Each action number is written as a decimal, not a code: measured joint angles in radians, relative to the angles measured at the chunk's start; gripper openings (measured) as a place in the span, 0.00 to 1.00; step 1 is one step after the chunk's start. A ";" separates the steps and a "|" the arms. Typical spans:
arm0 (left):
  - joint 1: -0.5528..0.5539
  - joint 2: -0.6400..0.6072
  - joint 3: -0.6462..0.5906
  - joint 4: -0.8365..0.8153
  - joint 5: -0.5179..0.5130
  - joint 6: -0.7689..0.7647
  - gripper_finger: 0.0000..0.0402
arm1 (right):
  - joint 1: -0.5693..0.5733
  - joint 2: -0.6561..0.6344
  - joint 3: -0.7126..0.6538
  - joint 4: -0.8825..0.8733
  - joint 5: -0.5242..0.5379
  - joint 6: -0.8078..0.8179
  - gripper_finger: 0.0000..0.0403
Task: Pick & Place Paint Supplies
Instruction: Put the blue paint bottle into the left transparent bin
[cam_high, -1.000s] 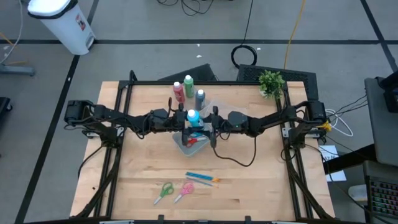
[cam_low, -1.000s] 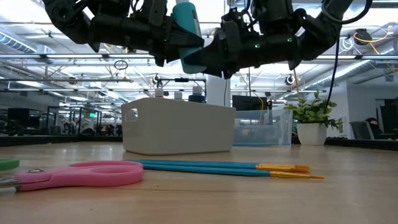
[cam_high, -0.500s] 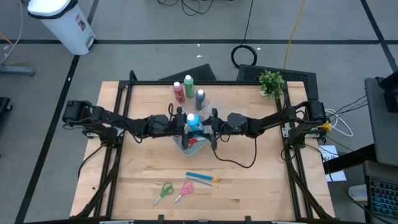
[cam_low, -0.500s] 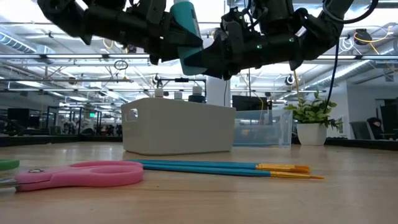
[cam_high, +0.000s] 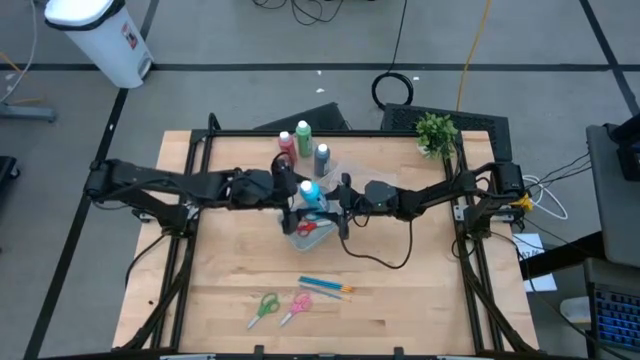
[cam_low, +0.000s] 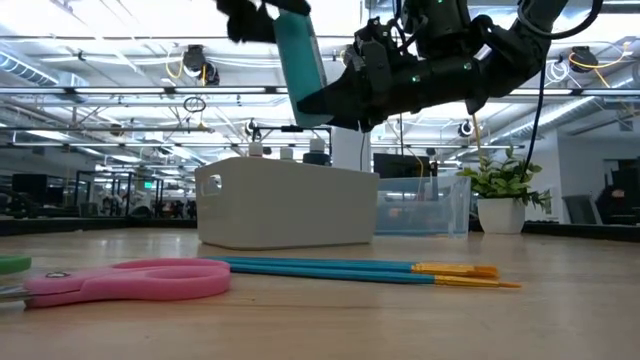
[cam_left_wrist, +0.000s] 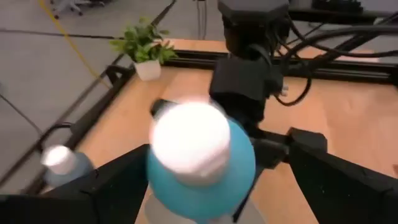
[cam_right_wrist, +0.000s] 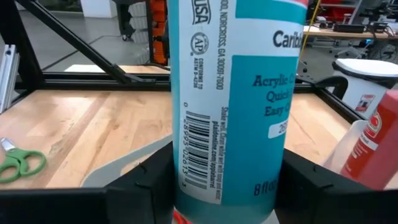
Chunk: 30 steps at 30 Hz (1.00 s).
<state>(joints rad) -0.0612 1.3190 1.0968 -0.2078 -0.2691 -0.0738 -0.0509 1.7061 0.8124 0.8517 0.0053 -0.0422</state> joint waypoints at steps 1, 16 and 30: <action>0.000 0.000 0.024 -0.041 -0.013 0.012 0.95 | 0.000 0.000 0.000 -0.001 0.000 0.000 0.46; 0.006 0.002 0.130 -0.230 -0.001 0.028 0.83 | 0.000 0.000 0.000 -0.027 -0.001 -0.004 0.45; 0.079 -0.007 0.129 -0.262 0.181 -0.035 0.58 | 0.000 -0.002 0.000 -0.028 -0.003 -0.008 0.46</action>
<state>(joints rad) 0.0176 1.3116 1.2255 -0.4700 -0.0881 -0.1089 -0.0505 1.7046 0.8127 0.8233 0.0021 -0.0502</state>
